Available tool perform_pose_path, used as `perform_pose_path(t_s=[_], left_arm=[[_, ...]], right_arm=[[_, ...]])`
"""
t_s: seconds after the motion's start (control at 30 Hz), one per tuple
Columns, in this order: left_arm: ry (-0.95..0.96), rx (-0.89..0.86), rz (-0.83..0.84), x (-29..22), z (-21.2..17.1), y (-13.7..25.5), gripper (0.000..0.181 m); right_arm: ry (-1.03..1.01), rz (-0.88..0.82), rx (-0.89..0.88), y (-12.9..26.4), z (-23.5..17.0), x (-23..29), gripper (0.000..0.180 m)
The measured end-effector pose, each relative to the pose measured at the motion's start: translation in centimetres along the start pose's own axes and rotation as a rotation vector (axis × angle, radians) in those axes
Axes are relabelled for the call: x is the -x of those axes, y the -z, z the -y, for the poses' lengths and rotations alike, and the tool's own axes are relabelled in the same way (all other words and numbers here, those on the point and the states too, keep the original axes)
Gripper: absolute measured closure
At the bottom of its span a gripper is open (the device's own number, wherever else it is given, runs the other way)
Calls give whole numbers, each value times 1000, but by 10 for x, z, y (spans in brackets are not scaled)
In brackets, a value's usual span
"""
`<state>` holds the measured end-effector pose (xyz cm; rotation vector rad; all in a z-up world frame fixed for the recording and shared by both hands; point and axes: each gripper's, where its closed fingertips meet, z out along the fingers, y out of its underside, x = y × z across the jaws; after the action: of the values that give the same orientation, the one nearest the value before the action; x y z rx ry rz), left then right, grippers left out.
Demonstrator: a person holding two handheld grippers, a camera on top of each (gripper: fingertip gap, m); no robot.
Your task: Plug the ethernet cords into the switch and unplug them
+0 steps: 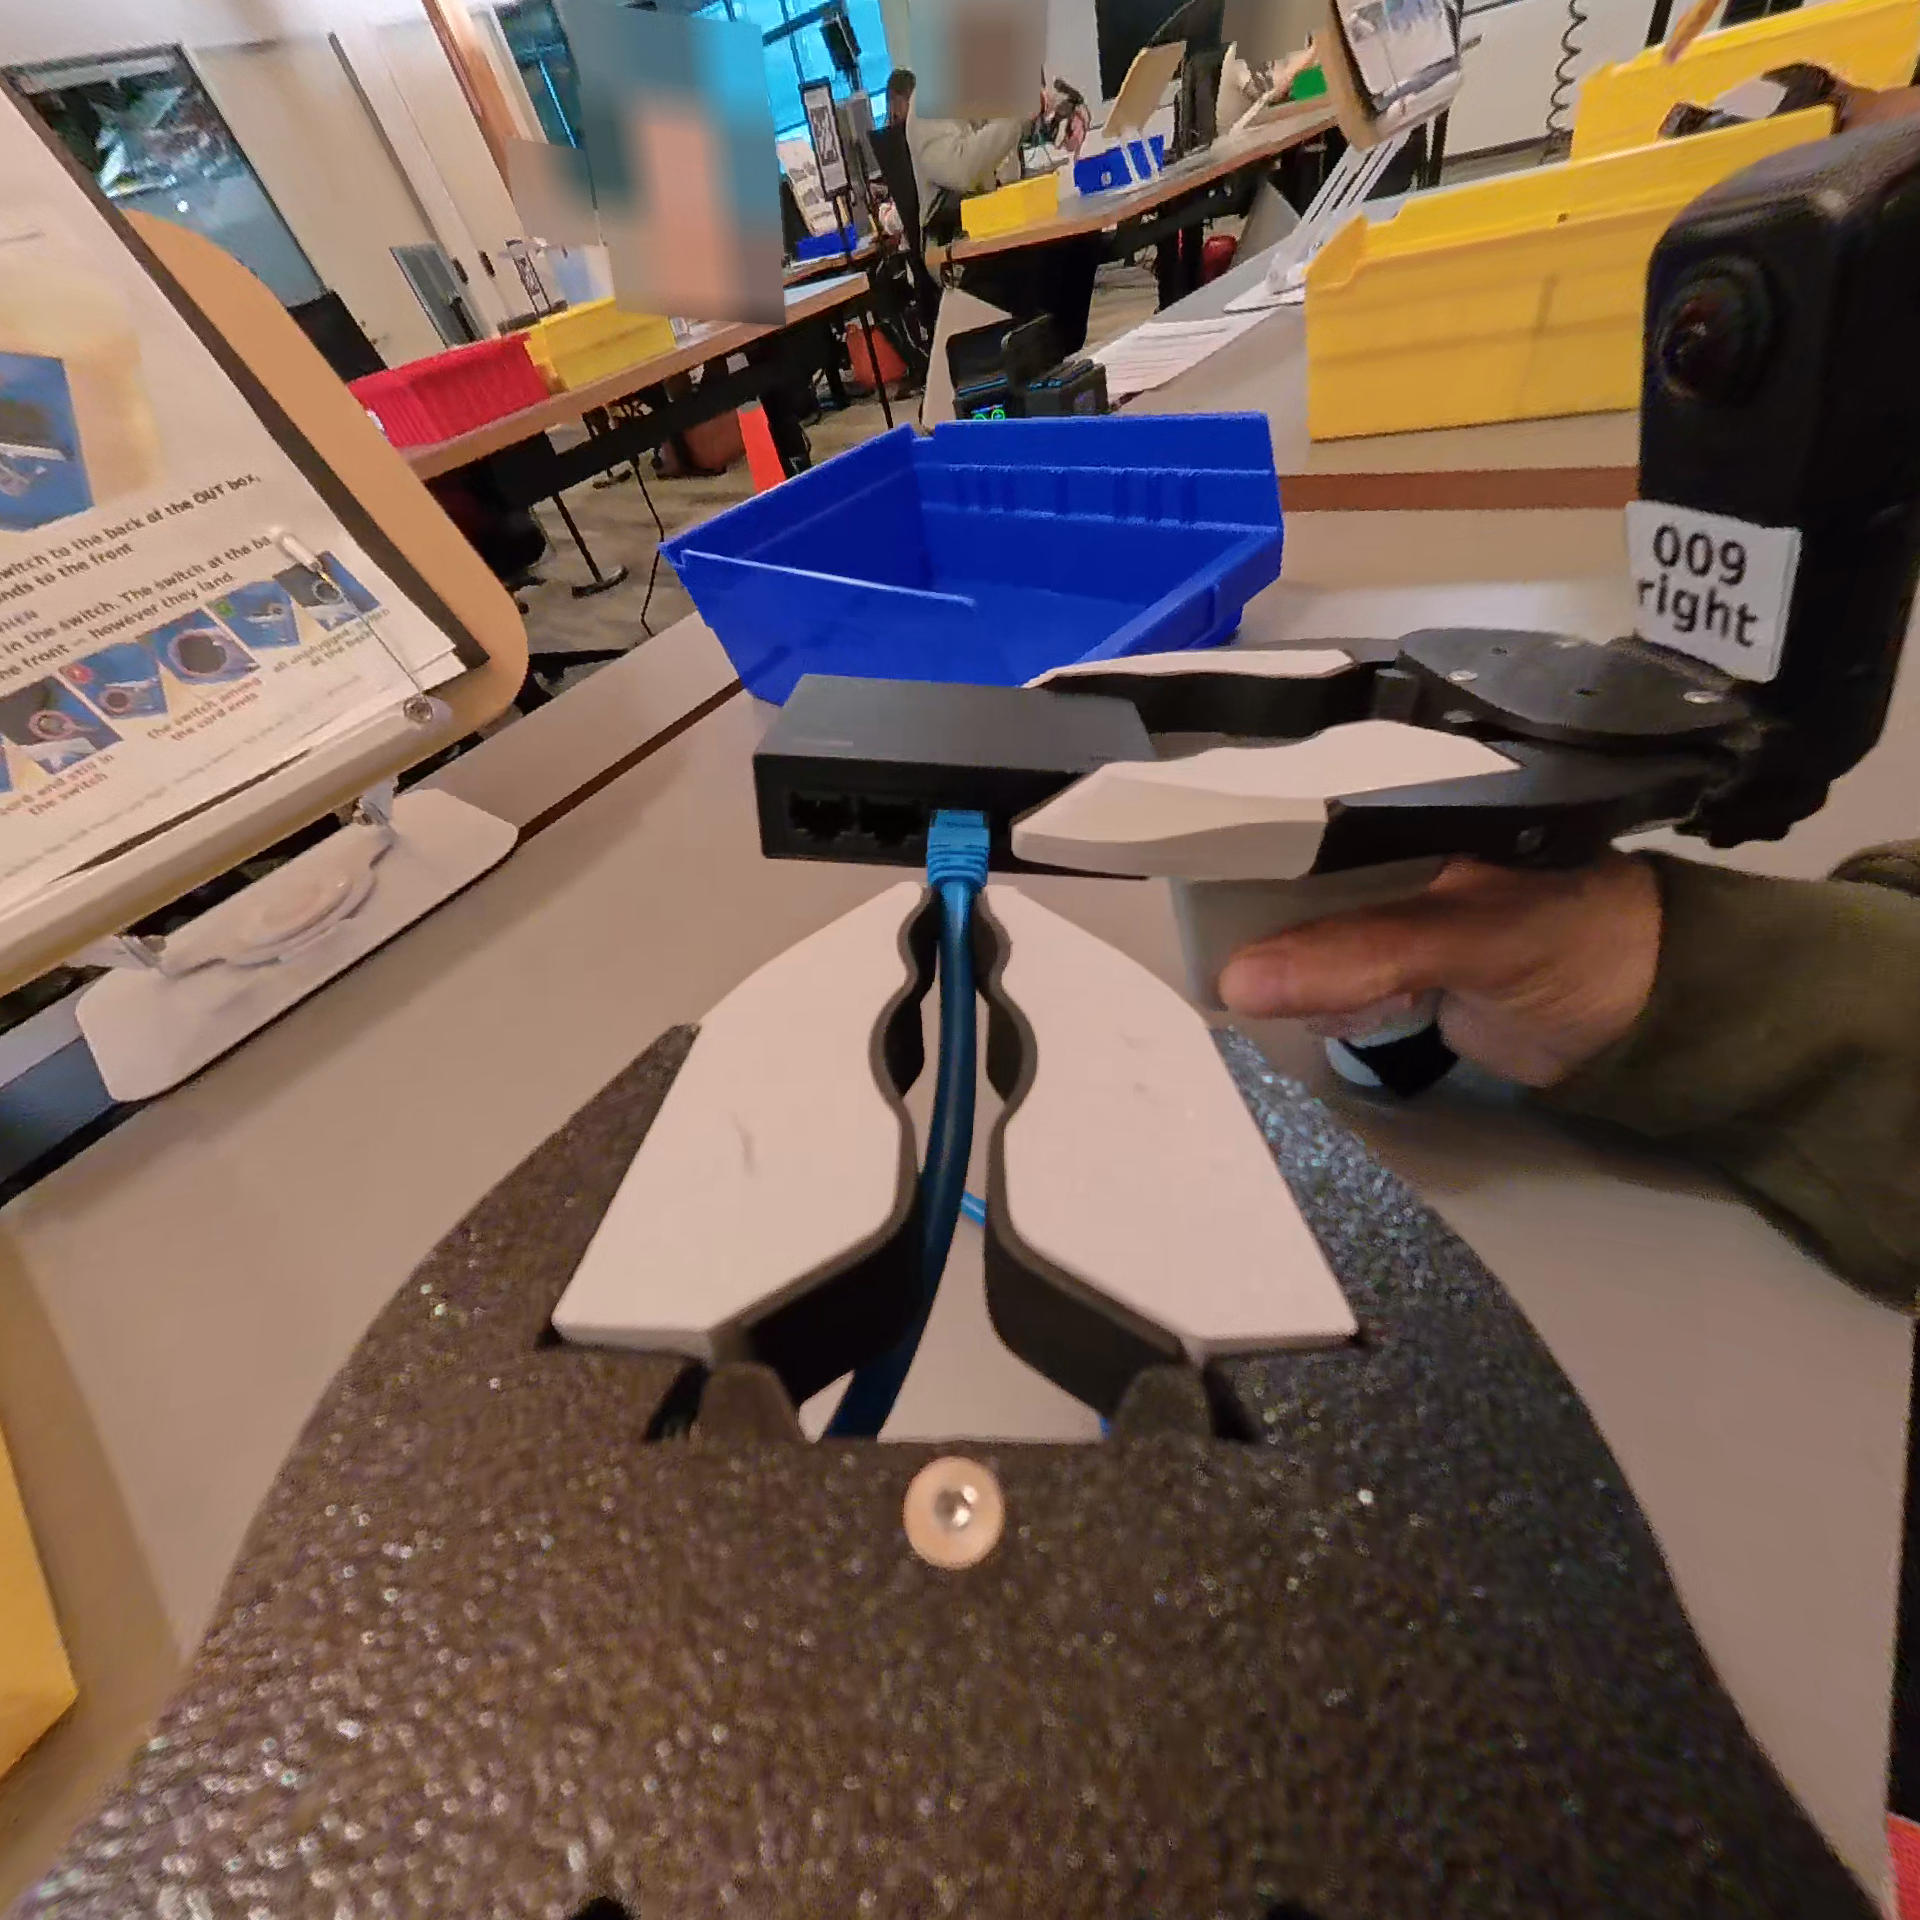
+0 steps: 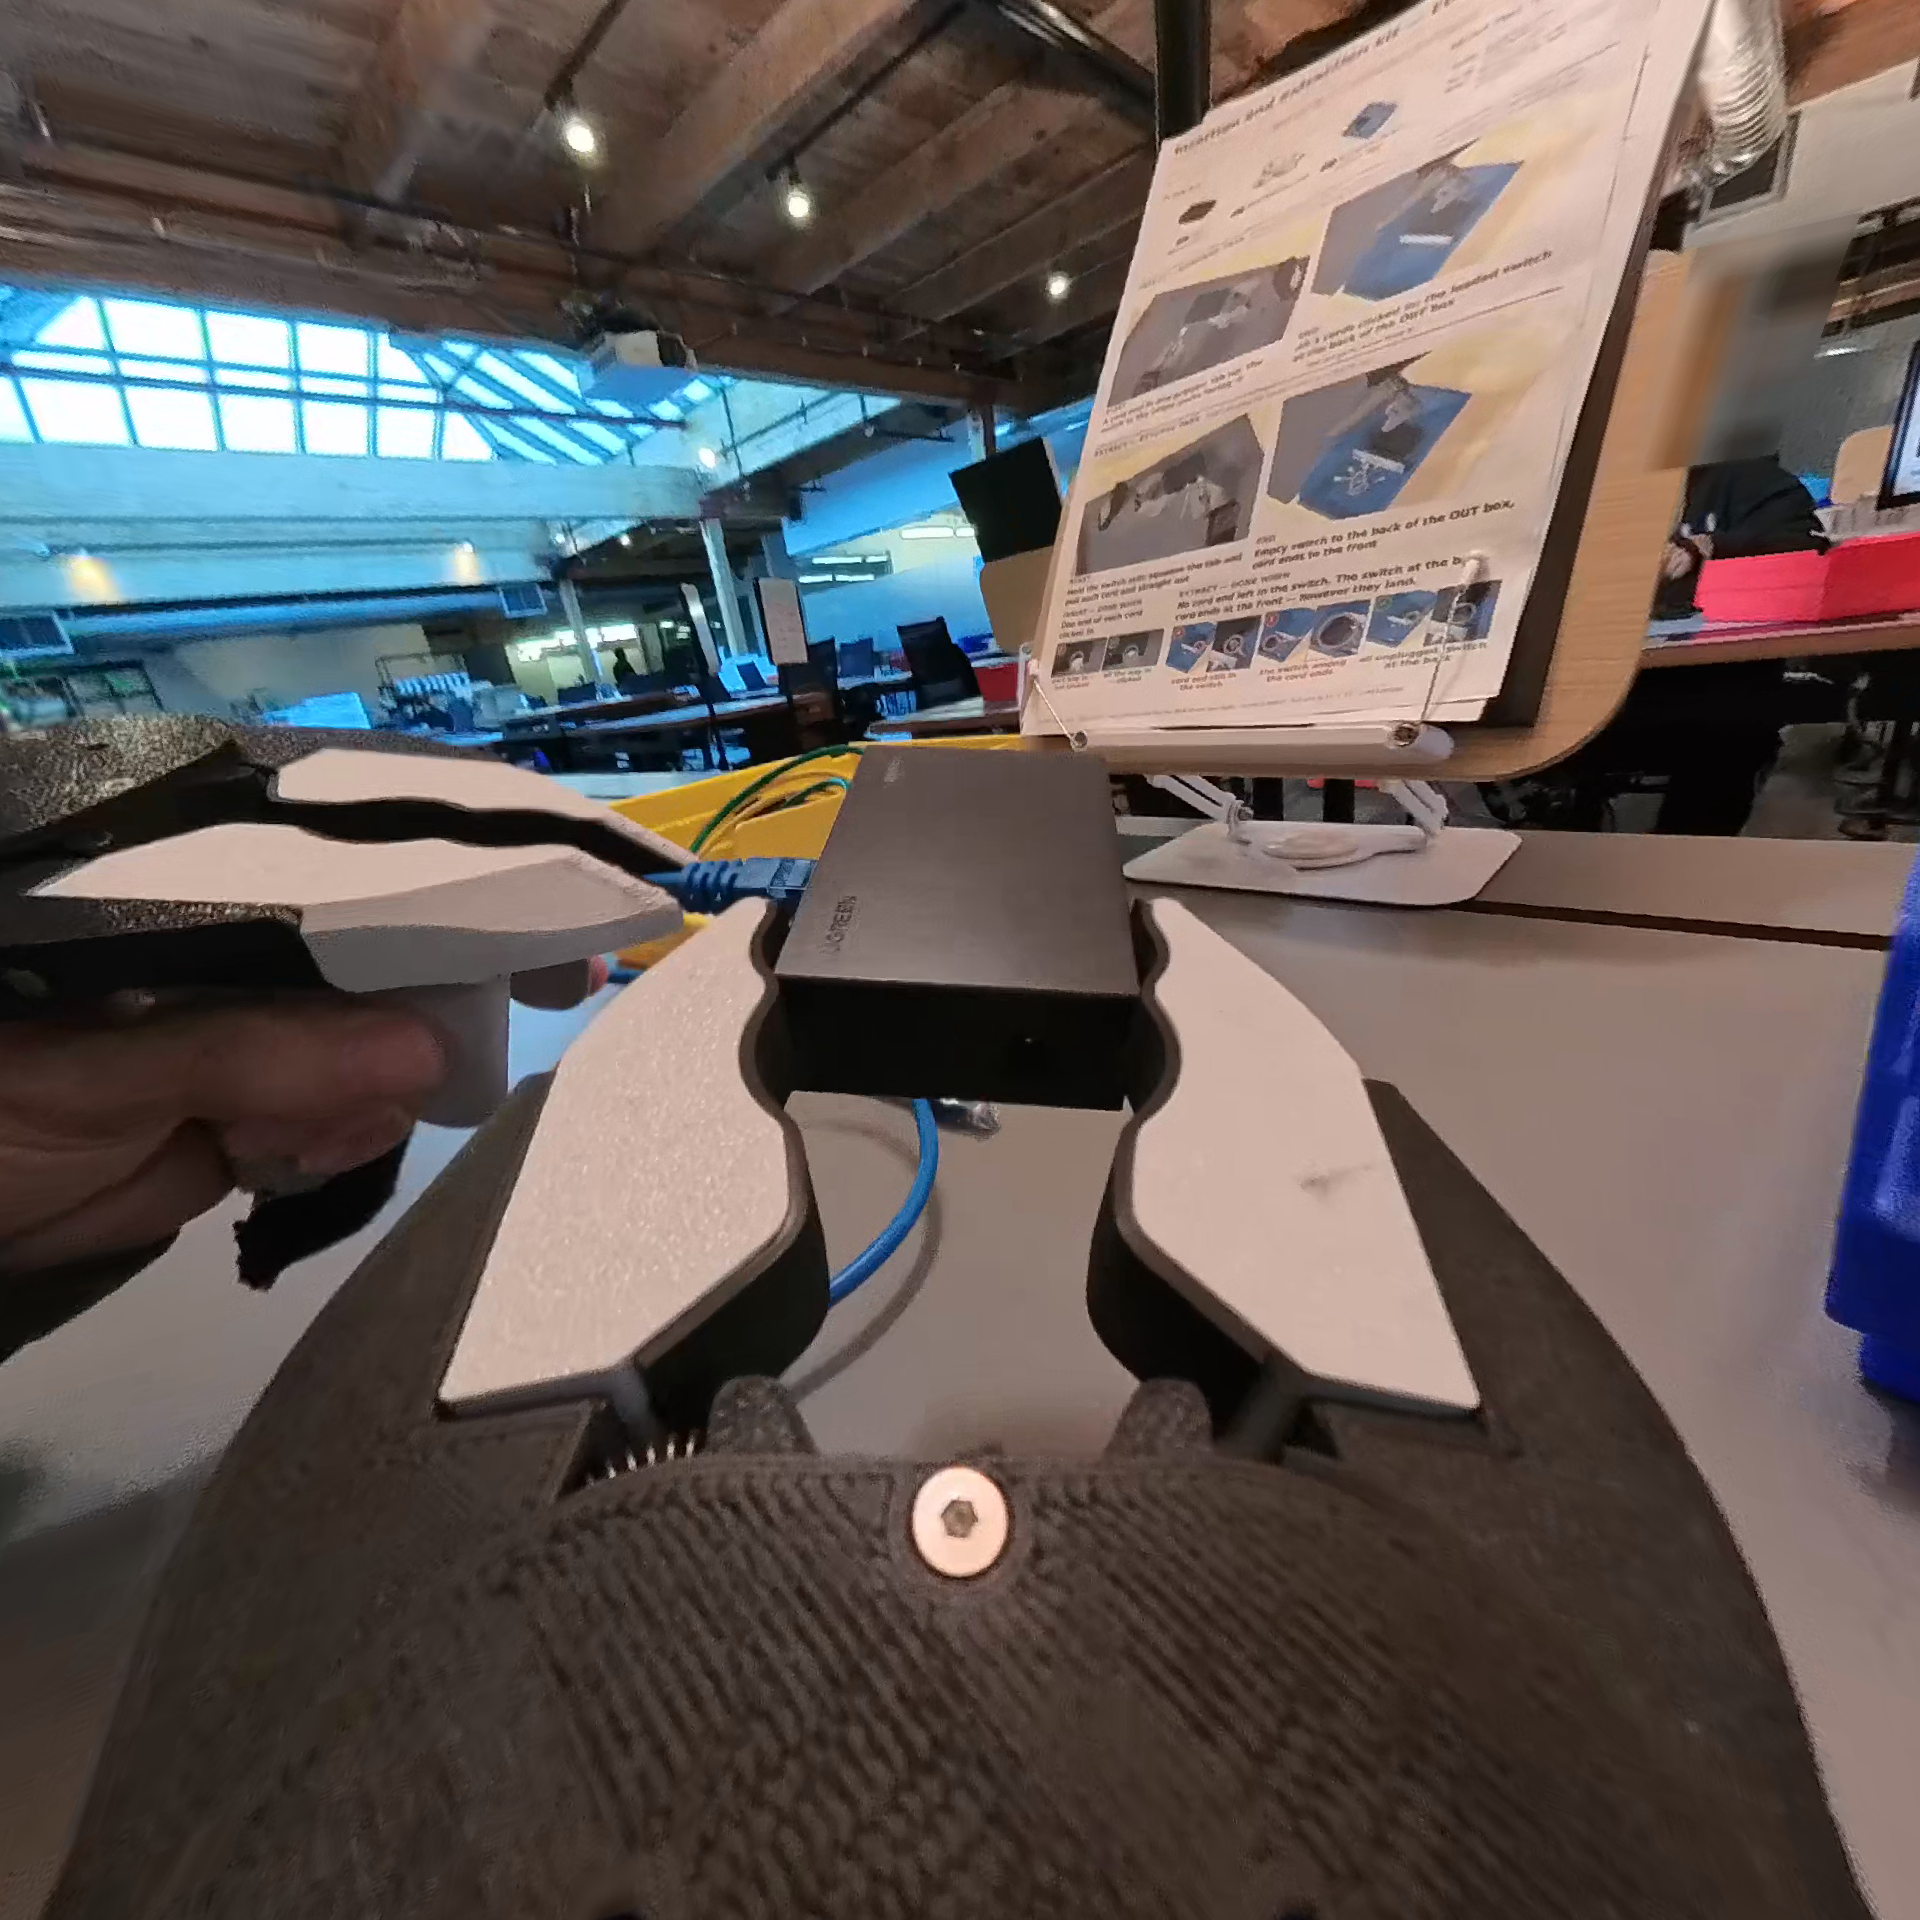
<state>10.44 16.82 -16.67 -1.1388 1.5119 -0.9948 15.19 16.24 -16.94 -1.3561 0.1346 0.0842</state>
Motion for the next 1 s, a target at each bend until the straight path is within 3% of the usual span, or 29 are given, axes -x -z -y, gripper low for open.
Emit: perform_pose_path(t_s=[0.13, 0.3, 0.37, 0.47, 0.6, 0.77, 1.0], left_arm=[[24, -46, -11, -5, 23, 12, 150], [129, -192, 44, 50, 60, 60, 151], [162, -126, 138, 103, 43, 73, 150], [209, 104, 308, 194, -15, 85, 149], [309, 368, 361, 270, -87, 84, 145], [576, 358, 328, 317, -113, 55, 146], [937, 361, 263, 330, -142, 16, 156]], right_arm=[[-64, -58, -36, 4, 4, -14, 117], [-174, -70, -93, 12, 9, -28, 117], [-179, -62, -91, 11, 9, -28, 117], [-167, -58, -86, 11, 9, -26, 117], [-159, -48, -83, 10, 9, -24, 117], [-136, -42, -70, 8, 8, -21, 117], [-127, -19, -61, 6, 7, -17, 117]])
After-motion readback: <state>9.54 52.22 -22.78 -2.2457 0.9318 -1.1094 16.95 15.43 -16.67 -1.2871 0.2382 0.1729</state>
